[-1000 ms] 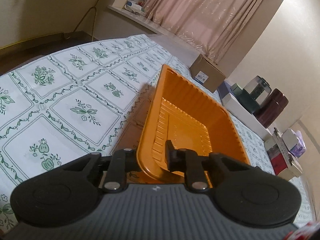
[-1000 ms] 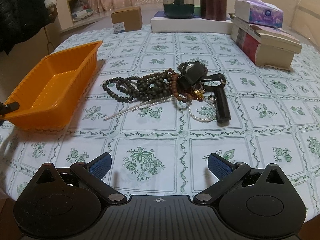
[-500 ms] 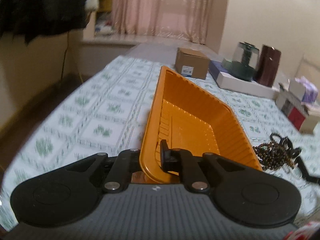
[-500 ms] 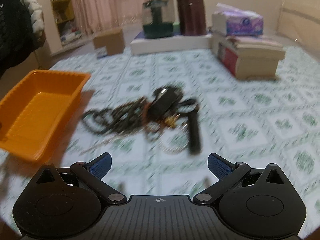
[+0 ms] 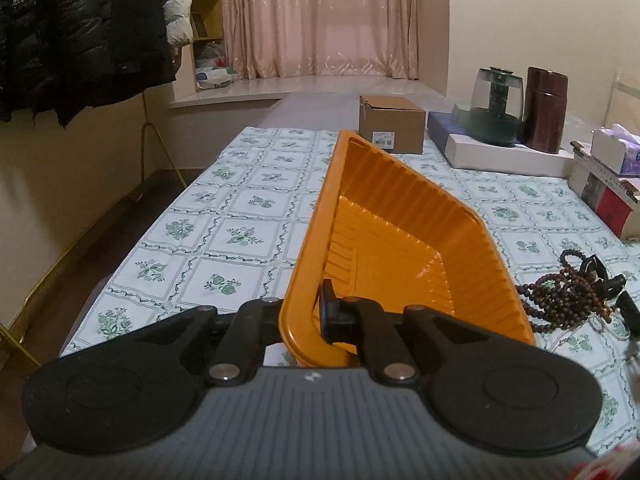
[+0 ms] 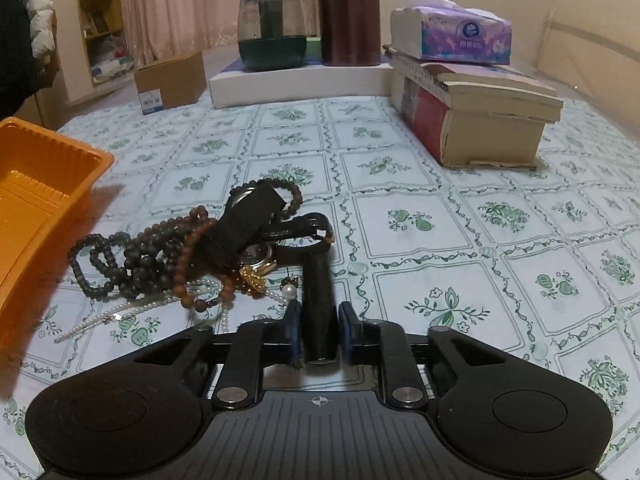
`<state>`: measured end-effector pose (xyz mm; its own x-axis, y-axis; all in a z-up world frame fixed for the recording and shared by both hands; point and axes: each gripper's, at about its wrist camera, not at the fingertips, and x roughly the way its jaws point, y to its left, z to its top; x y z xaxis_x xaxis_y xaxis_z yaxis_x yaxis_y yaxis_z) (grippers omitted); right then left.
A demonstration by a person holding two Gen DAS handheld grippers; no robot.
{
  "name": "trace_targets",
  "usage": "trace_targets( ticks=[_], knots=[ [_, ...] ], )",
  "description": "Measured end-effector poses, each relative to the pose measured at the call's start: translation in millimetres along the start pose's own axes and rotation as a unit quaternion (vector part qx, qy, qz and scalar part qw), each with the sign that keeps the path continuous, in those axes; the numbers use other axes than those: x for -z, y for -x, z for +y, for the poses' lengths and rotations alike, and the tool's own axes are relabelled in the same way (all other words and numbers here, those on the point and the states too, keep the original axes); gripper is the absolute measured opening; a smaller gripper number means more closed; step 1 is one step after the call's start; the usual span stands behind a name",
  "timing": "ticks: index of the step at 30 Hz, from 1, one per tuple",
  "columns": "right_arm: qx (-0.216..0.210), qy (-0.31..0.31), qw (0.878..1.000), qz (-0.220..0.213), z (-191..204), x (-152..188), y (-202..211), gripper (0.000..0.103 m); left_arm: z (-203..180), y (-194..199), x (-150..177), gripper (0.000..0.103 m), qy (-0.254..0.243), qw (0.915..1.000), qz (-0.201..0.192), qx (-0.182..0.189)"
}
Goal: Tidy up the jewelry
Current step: 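Grasp the dark bead strings with the right gripper while the left gripper holds the tray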
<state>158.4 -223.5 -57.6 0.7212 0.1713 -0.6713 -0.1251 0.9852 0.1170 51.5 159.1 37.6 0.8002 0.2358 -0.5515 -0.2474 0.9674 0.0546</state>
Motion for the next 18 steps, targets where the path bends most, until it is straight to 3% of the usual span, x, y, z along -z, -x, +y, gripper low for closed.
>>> trace_targets(
  ticks=[5,8,11,14,18],
  knots=[
    [0.008,-0.023,0.999,-0.022,-5.8,-2.0,15.1,0.019,-4.5,4.7,-1.8,0.007,-0.008,1.0000,-0.006,-0.001],
    [-0.015,-0.041,0.998,-0.042,0.2,-8.3,34.5,0.019,-5.4,7.4,-3.0,0.007,-0.012,0.9999,-0.009,0.001],
    [-0.082,-0.030,0.995,-0.049,31.6,-17.8,51.6,0.019,-4.3,9.3,-2.6,0.007,-0.013,0.9999,-0.011,0.001],
    [-0.165,-0.020,0.986,-0.035,75.8,-23.3,54.3,0.019,-2.8,10.3,-2.3,0.007,-0.010,0.9999,-0.011,0.001],
    [-0.238,-0.010,0.971,-0.010,131.1,-22.7,43.5,0.019,-2.3,9.2,-1.7,0.007,-0.007,1.0000,-0.007,-0.001]
  ],
)
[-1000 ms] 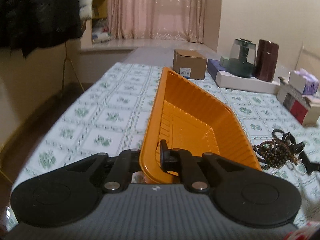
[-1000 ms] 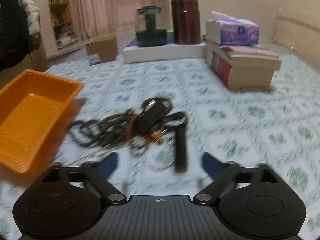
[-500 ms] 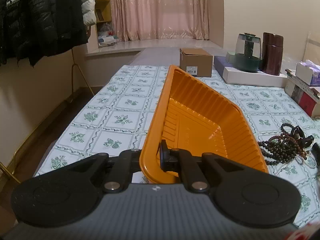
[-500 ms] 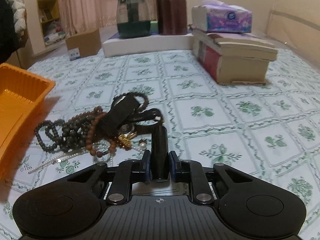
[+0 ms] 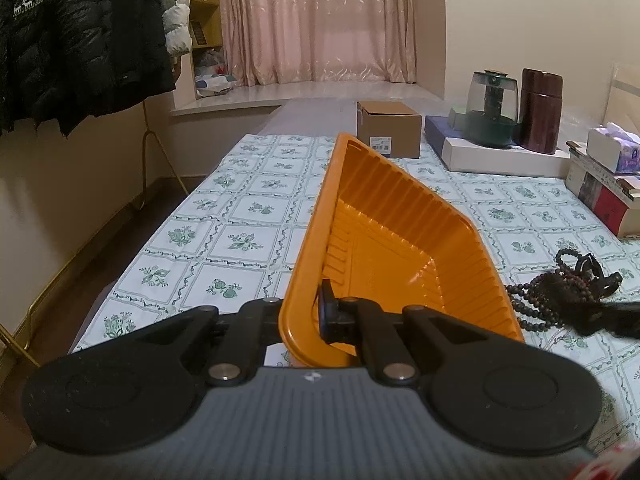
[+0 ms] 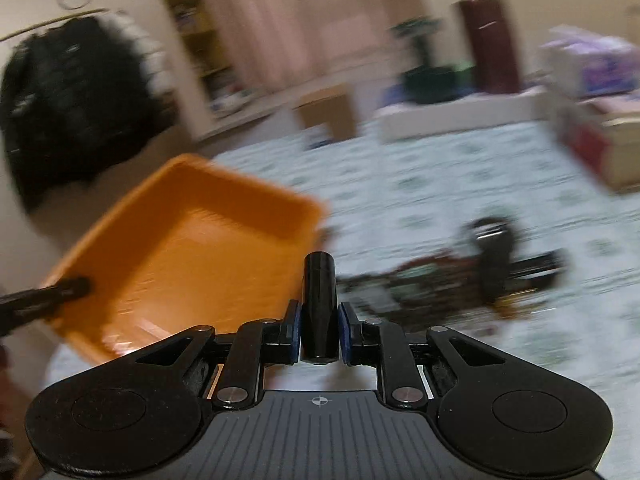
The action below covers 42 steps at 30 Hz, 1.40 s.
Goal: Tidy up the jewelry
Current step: 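Grasp the dark bead strings with the right gripper while the left gripper holds the tray, then lift the bead strings with the right gripper and lower them into the tray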
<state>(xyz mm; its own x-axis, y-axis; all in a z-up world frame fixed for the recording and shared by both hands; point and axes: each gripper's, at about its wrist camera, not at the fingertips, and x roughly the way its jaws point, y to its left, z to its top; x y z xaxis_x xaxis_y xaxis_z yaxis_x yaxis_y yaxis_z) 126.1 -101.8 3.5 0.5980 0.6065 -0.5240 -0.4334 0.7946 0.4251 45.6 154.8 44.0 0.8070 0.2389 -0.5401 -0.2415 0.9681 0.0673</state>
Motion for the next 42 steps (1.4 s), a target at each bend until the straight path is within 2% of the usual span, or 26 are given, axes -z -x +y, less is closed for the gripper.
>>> trace_targets(
  ticks=[5,9,11,13,15,18,21,27,30,32,34,42],
  knots=[
    [-0.025,0.015,0.999,0.027,28.1,7.7,-35.8,0.019,-0.6,0.0,1.6,0.006,0.002,1.0000,0.001,0.001],
    [-0.041,-0.002,0.999,0.022,22.3,8.3,-39.1,0.022,1.2,-0.3,3.4,0.006,0.008,1.0000,0.002,0.003],
    [-0.020,-0.006,1.000,0.001,11.5,6.8,-25.0,0.036,1.4,-0.7,4.0,0.006,0.009,1.0000,0.002,0.002],
    [0.015,-0.010,1.000,-0.019,-5.3,3.6,-11.9,0.038,2.5,-1.2,4.4,0.006,0.011,0.9999,0.003,0.002],
    [0.083,0.014,0.996,-0.038,-23.8,2.5,0.3,0.038,2.7,-1.3,4.6,0.006,0.013,0.9999,0.005,0.002],
    [0.155,0.049,0.986,-0.036,-51.8,4.4,9.4,0.038,2.4,-0.9,5.8,0.005,0.014,0.9999,0.006,0.001],
    [0.176,0.068,0.982,-0.011,-71.4,6.2,6.5,0.038,1.3,-0.5,5.6,0.005,0.015,0.9999,0.006,-0.001],
    [0.175,0.137,0.975,0.027,-72.7,17.8,-8.8,0.037,0.2,-0.9,5.5,0.005,0.016,0.9998,0.006,-0.003],
    [0.183,0.170,0.968,0.035,-70.9,21.2,-18.7,0.030,0.1,-1.1,5.3,0.005,0.016,0.9999,0.007,-0.003],
    [0.186,0.185,0.964,0.040,-69.1,20.2,-23.1,0.014,-0.3,-0.8,5.0,0.005,0.017,0.9998,0.007,-0.003],
    [0.186,0.194,0.962,0.040,-66.3,17.9,-22.2,0.008,-0.4,-0.8,5.2,0.005,0.016,0.9998,0.006,-0.003],
    [0.175,0.194,0.965,0.007,-55.4,-12.7,3.7,0.006,-0.2,-0.3,5.1,0.005,0.016,0.9998,0.007,-0.004]
  ],
)
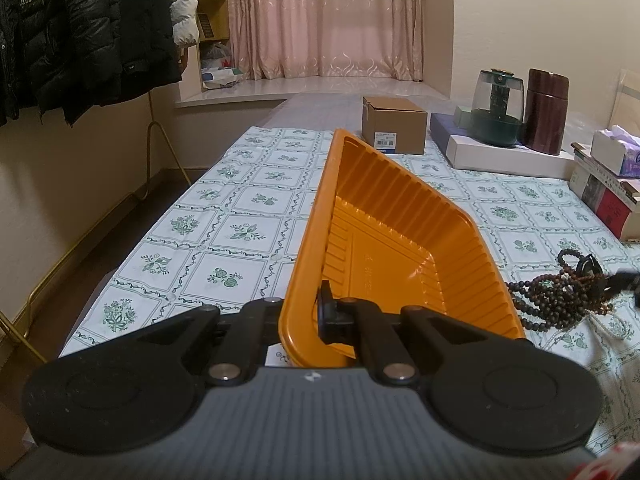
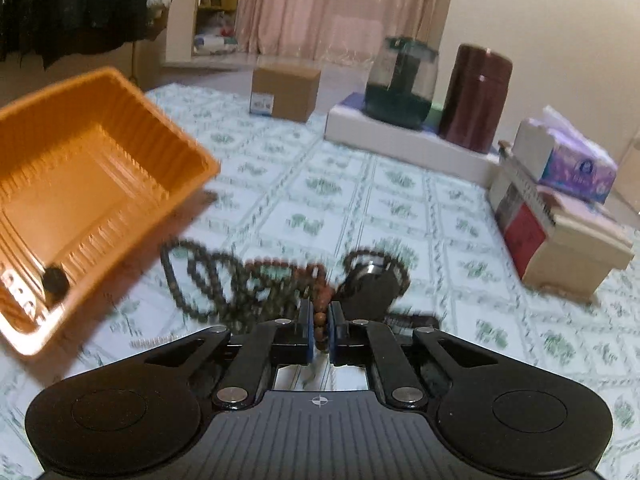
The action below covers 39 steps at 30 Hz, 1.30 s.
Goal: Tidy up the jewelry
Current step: 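Lift the bead strings with the right gripper and lower them into the tray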
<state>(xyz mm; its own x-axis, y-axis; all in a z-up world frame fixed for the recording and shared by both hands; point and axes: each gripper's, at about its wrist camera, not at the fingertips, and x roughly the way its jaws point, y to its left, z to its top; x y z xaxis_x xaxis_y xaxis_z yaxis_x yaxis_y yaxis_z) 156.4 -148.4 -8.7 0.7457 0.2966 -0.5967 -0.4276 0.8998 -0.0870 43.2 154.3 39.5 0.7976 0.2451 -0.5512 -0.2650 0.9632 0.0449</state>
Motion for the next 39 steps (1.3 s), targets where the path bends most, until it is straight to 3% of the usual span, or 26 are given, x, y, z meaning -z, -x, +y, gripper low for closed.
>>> trace_targets(
  ticks=[16,21,26,32,39],
  knots=[
    [-0.031,0.007,0.992,-0.122,-19.6,-113.9,72.4,0.006,2.2,1.7,0.1,0.005,0.005,1.0000,0.003,0.001],
    [-0.056,0.013,0.986,-0.159,-12.4,-144.1,95.7,0.006,1.7,1.7,-0.1,0.005,0.006,1.0000,0.003,0.002],
    [-0.110,0.021,0.977,-0.184,9.7,-174.5,113.6,0.006,1.3,2.3,-0.5,0.005,0.005,1.0000,0.003,0.003],
    [-0.164,0.054,0.968,-0.181,56.2,-190.8,104.1,0.006,1.6,4.2,-1.0,0.006,0.005,1.0000,0.002,0.005],
    [-0.225,0.044,0.968,-0.106,94.0,-173.2,57.4,0.006,4.3,2.6,-1.1,0.006,0.010,0.9999,0.004,0.008]
  ],
)
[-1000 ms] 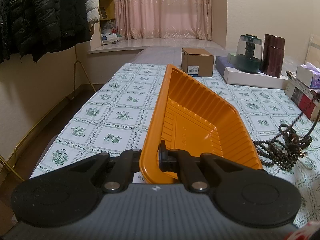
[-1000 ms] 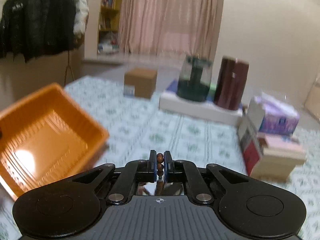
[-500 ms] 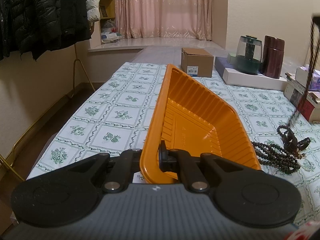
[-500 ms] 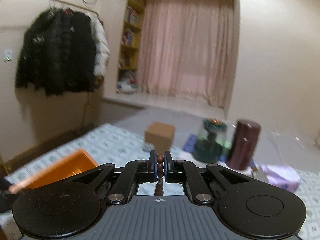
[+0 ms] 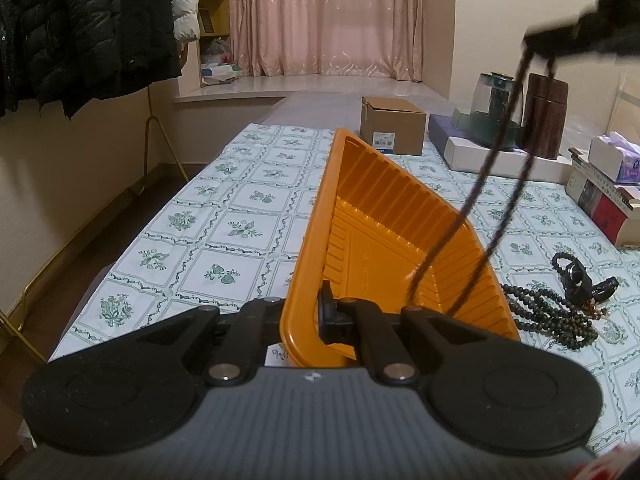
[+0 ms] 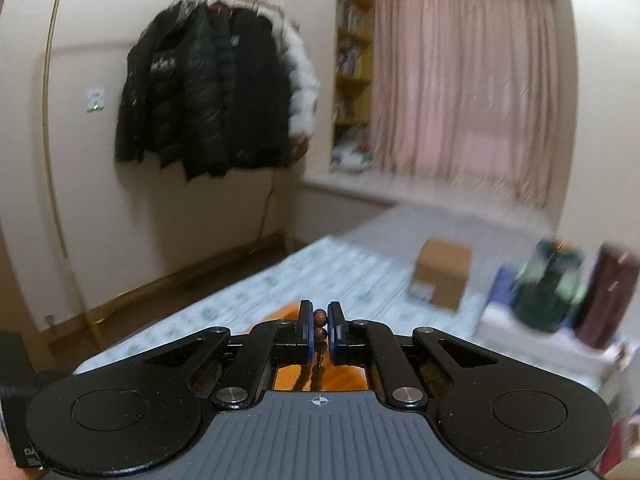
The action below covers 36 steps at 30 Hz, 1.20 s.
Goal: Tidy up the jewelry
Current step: 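Lift the bead strings with the right gripper and lower them into the tray, then grasp another dark bead string from the pile with the right gripper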
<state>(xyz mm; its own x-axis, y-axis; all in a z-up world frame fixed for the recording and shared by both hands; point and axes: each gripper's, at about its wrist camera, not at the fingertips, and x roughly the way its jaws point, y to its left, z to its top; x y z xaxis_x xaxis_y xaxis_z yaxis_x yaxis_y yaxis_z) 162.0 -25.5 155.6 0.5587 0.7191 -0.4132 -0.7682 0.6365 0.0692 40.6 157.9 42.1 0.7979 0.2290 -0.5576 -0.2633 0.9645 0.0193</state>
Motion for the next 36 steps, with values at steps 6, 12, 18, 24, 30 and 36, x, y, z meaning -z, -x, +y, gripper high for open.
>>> trace_targets(
  ticks=[6,12,18,24,30,36],
  knots=[
    [-0.050,-0.053,0.996,0.059,0.1,21.5,-38.5,0.006,1.5,-1.6,0.2,0.006,0.002,1.0000,0.001,0.002],
    [-0.084,-0.101,0.987,0.096,-11.8,42.6,-62.6,0.007,1.7,-2.0,0.1,0.006,0.003,1.0000,0.001,0.001],
    [-0.078,-0.155,0.981,0.092,-31.7,56.8,-57.2,0.009,1.4,-3.4,0.4,0.005,0.003,1.0000,0.002,0.000],
    [-0.003,-0.192,0.981,0.034,-78.8,66.8,-4.5,0.022,0.5,-4.3,0.3,0.005,0.004,1.0000,0.004,0.001],
    [0.106,-0.222,0.969,0.023,-129.7,107.9,50.2,0.022,0.0,-4.4,0.7,0.005,0.004,1.0000,0.004,0.000],
    [0.139,-0.216,0.963,0.075,-131.3,161.3,59.9,0.022,-2.5,-3.3,1.0,0.005,0.002,1.0000,0.004,-0.003]
  ],
)
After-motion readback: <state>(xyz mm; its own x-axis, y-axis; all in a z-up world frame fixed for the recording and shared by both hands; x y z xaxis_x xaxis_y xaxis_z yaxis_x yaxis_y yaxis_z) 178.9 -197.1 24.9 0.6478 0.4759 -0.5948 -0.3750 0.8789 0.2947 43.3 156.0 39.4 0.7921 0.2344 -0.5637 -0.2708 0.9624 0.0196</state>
